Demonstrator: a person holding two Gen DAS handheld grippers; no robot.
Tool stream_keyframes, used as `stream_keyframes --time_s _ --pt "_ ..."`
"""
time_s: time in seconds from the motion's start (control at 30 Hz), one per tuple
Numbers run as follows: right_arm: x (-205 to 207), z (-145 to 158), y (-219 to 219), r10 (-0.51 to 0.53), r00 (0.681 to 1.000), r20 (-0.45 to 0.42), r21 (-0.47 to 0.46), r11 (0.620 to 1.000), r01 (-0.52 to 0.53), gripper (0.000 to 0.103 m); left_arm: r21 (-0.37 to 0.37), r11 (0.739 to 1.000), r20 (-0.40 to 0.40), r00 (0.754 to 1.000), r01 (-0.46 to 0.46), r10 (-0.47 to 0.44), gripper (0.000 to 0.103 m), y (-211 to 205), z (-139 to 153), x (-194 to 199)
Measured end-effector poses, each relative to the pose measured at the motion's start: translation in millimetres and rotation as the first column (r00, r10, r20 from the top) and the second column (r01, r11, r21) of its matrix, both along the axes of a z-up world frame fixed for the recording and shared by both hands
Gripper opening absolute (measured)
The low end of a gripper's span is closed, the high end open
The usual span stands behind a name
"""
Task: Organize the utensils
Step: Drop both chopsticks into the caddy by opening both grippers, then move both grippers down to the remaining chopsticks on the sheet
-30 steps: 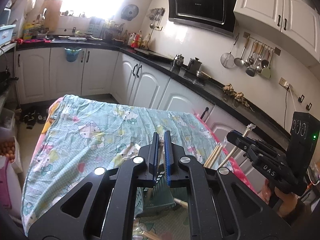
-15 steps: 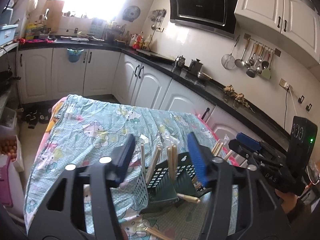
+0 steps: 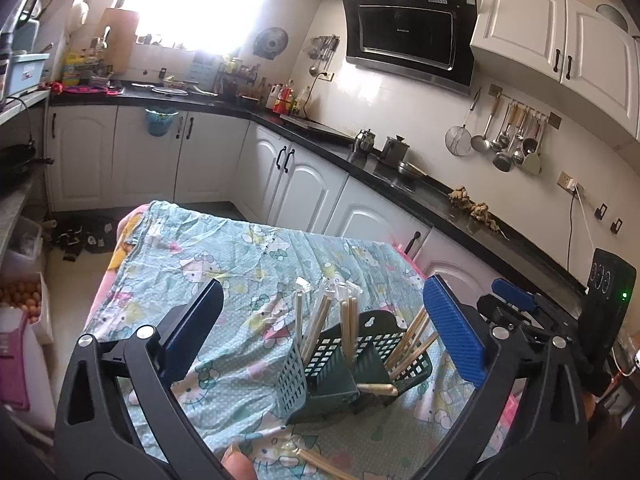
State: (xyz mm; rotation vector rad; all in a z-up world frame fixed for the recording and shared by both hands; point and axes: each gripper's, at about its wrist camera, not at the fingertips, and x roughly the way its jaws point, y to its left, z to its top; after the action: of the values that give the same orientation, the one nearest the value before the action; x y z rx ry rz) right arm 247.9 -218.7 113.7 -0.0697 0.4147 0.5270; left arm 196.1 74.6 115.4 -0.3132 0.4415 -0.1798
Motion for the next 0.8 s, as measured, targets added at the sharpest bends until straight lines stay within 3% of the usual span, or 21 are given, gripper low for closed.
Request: stream_keyframes --time_s 0.8 --pt "-59 10 12 0.098 0.994 0.042 -0.033 0.995 -0.097 0.074 -0.016 1.0 -0.018 1.0 -0.003 0.003 0.092 7 -13 -38"
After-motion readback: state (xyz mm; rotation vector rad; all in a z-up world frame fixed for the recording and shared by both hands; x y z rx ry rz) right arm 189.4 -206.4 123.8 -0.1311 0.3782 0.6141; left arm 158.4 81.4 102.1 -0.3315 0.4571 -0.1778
